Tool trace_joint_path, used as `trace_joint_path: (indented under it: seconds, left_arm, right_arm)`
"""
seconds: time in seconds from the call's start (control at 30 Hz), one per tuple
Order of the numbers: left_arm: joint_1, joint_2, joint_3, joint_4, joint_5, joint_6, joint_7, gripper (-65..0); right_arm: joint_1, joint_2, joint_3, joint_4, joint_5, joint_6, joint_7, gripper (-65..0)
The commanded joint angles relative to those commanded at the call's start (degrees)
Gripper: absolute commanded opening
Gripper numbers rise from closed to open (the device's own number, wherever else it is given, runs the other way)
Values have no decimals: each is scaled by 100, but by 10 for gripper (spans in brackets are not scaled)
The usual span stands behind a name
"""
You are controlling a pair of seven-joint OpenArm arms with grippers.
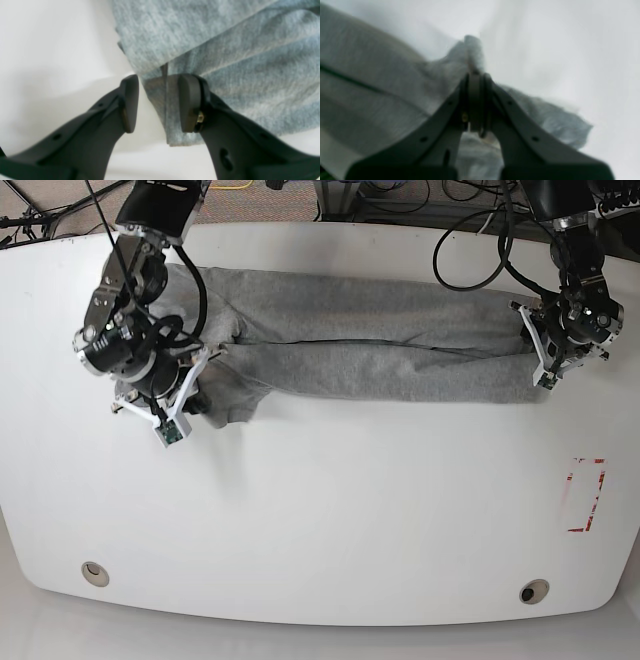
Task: Fold the T-shirt properly
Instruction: 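Move the right gripper to the loose sleeve flap and grasp it, then tuck the sleeve flap under the shirt strip with the right gripper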
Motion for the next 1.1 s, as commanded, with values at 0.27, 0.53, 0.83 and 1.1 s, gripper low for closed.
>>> trace_joint_path:
  seconds: [0.27, 0.53, 0.83, 1.1]
  left_arm:
    - [0, 0, 0, -9, 9, 0, 0, -399]
    - [0, 0, 9, -9, 9, 0, 0, -399]
    - [0, 0, 88, -26, 9, 0, 0, -399]
    - [-26, -9, 237, -316, 9, 0, 0, -399]
  right_arm:
    - [-747, 114, 501, 9, 1407, 0, -44, -650]
    - [-1415, 510, 501, 9, 2716, 0, -53, -650]
    - [-1776, 1125, -246, 9, 3323, 0, -114, -556]
    - [-1767, 1574, -589, 9, 3305, 0, -79, -266]
